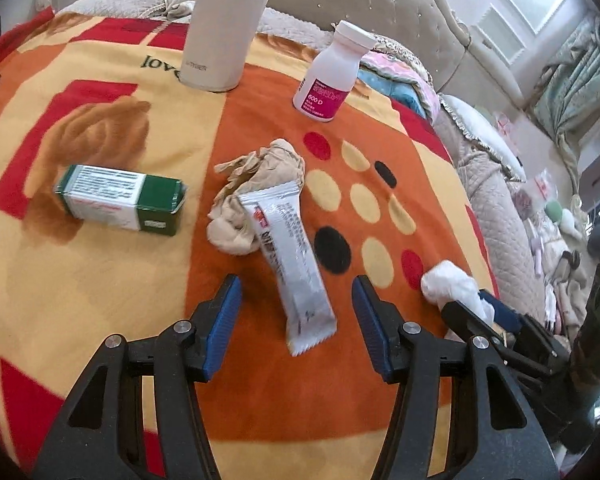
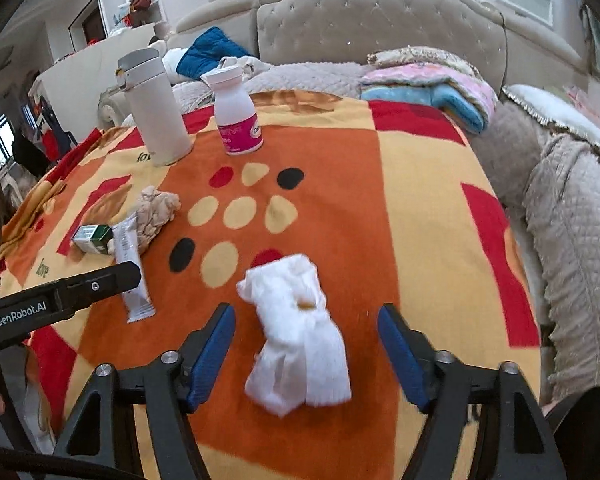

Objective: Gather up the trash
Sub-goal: 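Grasp the toothpaste tube with the left tool while the right grasps the white tissue, then carry the toothpaste tube and white tissue over the black bin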

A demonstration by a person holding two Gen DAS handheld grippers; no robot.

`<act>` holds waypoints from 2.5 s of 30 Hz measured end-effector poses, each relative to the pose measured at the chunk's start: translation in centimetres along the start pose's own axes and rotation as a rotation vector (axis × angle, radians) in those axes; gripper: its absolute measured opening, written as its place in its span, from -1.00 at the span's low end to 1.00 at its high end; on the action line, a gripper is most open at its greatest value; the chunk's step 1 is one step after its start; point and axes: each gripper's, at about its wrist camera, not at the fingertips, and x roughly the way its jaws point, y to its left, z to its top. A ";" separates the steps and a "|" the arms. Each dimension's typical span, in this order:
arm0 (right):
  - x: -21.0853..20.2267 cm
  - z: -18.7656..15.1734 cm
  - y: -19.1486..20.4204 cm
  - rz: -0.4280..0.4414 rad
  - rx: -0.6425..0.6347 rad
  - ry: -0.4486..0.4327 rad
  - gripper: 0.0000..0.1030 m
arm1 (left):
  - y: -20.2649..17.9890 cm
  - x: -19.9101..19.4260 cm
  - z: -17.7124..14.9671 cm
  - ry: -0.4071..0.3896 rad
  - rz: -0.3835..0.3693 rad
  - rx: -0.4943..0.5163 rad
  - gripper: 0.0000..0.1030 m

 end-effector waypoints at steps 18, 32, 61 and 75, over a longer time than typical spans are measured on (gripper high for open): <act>-5.1 -2.9 1.0 0.104 0.031 -0.056 -0.40 | -2.4 -4.0 -3.7 0.015 -0.023 0.151 -0.67; -10.6 -8.1 -1.9 0.037 0.104 -0.074 -0.40 | -8.8 -6.2 -8.8 0.033 -0.080 0.291 -0.67; -16.6 -13.8 -12.2 -0.100 0.300 -0.116 -0.40 | -19.9 -4.2 -13.5 0.094 -0.166 0.500 -0.67; -16.9 -15.9 -17.1 -0.148 0.392 -0.100 -0.40 | -24.7 -1.4 -14.6 0.135 -0.186 0.580 -0.67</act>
